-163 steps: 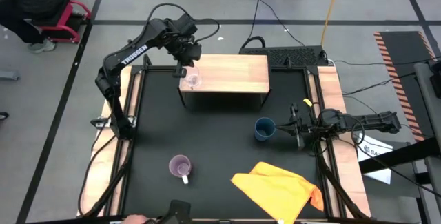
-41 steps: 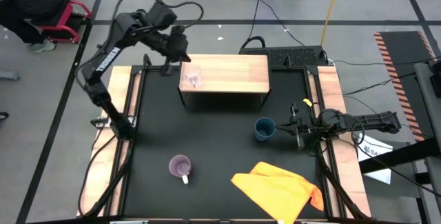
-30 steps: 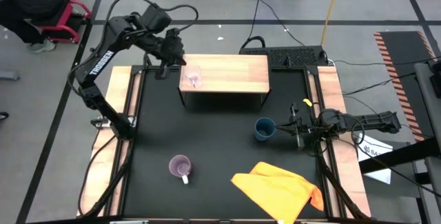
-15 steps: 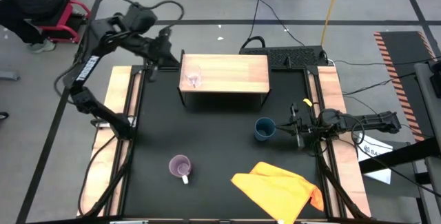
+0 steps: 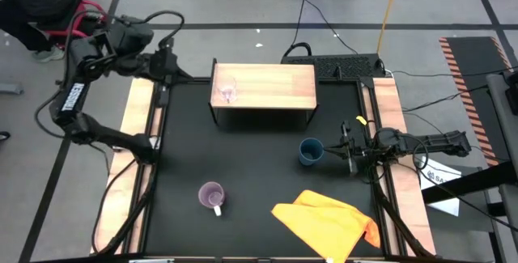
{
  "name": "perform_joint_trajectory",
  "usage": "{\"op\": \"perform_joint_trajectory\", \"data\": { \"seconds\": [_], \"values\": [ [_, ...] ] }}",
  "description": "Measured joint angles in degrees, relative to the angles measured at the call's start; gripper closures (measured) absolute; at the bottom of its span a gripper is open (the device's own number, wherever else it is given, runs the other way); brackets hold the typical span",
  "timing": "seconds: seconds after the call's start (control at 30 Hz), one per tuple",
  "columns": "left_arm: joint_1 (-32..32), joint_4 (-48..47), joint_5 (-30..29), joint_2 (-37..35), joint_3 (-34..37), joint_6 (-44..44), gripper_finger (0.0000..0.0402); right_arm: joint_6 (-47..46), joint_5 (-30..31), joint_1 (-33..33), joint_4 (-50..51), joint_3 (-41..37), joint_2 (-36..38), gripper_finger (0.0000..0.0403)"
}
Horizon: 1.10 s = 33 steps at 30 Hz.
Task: Stack small to large cups/mugs on shelf
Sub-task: Put the violet patterned mug on the shelf
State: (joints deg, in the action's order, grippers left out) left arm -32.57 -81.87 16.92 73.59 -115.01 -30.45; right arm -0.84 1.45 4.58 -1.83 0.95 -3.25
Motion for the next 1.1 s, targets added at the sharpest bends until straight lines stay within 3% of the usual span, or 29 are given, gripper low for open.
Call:
{"op": "perform_joint_trajectory", "data": {
  "seconds": [0.3, 0.57, 0.87, 1.1],
  "values": [
    [0.1, 12.6, -7.2, -13.2, 17.7, 8.1, 0.0401, -0.4, 0.0, 0.0, 0.1, 0.0, 0.0, 0.0403],
    [1.6, 27.1, -7.6, -26.2, 35.8, 12.3, 0.0401, -0.6, 0.0, 0.0, 0.3, 0.0, 0.0, 0.0403],
    [2.1, 41.1, -8.1, -39.6, 55.3, 23.1, 0.0401, -0.6, 0.0, 0.0, 0.3, 0.0, 0.0, 0.0403],
    [2.4, 46.8, -12.9, -50.6, 69.6, 28.1, 0.0401, -0.6, 0.0, 0.0, 0.3, 0.0, 0.0, 0.0403]
  ]
}}
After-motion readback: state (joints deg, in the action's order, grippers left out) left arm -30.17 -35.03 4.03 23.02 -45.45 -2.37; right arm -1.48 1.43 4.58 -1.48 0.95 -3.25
